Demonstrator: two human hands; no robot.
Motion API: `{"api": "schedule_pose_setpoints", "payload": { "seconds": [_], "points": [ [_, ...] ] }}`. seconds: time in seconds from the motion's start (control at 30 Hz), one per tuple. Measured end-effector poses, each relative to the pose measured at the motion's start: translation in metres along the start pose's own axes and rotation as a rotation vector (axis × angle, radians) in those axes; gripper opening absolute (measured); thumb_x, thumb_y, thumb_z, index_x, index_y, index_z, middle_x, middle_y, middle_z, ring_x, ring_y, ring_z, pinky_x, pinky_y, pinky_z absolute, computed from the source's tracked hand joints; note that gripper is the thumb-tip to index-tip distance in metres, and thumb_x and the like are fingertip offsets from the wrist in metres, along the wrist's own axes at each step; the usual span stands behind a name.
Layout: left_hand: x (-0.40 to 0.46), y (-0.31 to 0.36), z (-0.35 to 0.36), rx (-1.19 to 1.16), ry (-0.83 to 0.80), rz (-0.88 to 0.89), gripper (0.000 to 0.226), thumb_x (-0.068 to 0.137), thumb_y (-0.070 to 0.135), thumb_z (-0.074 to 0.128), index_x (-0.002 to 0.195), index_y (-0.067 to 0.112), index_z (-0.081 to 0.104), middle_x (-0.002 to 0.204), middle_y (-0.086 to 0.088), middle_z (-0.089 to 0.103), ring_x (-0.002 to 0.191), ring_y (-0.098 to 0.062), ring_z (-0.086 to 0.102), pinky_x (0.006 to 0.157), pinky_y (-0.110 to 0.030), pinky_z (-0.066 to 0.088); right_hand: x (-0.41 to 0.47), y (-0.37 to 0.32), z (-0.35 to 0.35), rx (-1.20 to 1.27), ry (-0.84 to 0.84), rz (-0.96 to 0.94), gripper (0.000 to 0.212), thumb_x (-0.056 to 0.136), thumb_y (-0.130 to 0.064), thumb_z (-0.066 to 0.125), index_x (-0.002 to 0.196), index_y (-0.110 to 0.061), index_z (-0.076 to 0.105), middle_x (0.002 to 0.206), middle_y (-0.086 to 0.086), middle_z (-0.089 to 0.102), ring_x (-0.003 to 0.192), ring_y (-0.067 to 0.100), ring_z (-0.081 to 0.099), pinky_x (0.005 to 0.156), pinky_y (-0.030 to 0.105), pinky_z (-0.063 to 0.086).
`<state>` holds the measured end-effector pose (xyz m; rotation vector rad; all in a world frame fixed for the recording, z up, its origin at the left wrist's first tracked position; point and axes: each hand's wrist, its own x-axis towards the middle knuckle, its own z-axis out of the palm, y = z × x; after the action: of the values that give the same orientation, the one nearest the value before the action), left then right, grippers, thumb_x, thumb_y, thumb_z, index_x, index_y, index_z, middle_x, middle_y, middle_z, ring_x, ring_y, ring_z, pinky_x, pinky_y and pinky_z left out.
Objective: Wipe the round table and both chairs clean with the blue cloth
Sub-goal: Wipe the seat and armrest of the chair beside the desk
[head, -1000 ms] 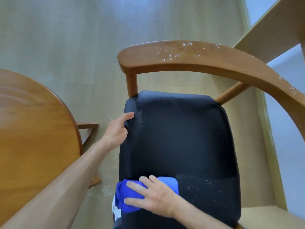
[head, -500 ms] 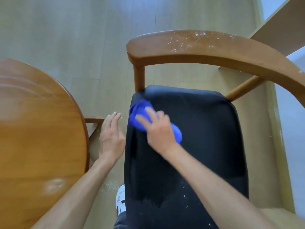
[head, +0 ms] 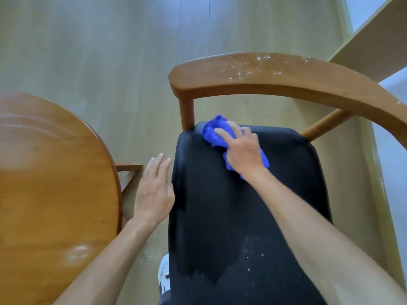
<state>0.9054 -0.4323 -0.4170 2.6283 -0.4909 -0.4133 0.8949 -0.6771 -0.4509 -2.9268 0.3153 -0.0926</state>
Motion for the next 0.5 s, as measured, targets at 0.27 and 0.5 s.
{"api": "schedule_pose_setpoints", "payload": {
  "seconds": [0.27, 0.5],
  "points": [
    [-0.012, 0.011, 0.042, 0.253, -0.315, 0.250, 0.065, 0.093, 0.044, 0.034, 0.152, 0.023, 0.015, 0.160, -0.010, -0.003, 0.147, -0.029, -0.004, 0.119, -0.043, 0.013, -0.138, 0.075, -0.020, 0.125, 0.117, 0.679, 0.059, 0.077, -0.003, 0.060, 0.134, -0.017, 0.053, 0.144, 0.018, 0.042, 0.104, 0.047, 0.048, 0.090, 0.052, 0.043],
    [-0.006, 0.018, 0.045, 0.191, -0.343, 0.228, 0.070, 0.093, 0.031, 0.051, 0.152, 0.022, 0.015, 0.160, -0.011, -0.009, 0.147, -0.029, -0.010, 0.120, -0.044, 0.010, -0.222, -0.085, 0.009, 0.253, 0.006, 0.226, 0.066, 0.061, -0.006, 0.068, 0.124, -0.025, 0.057, 0.138, 0.015, 0.049, 0.088, 0.030, 0.051, 0.072, 0.035, 0.047]
  ]
}}
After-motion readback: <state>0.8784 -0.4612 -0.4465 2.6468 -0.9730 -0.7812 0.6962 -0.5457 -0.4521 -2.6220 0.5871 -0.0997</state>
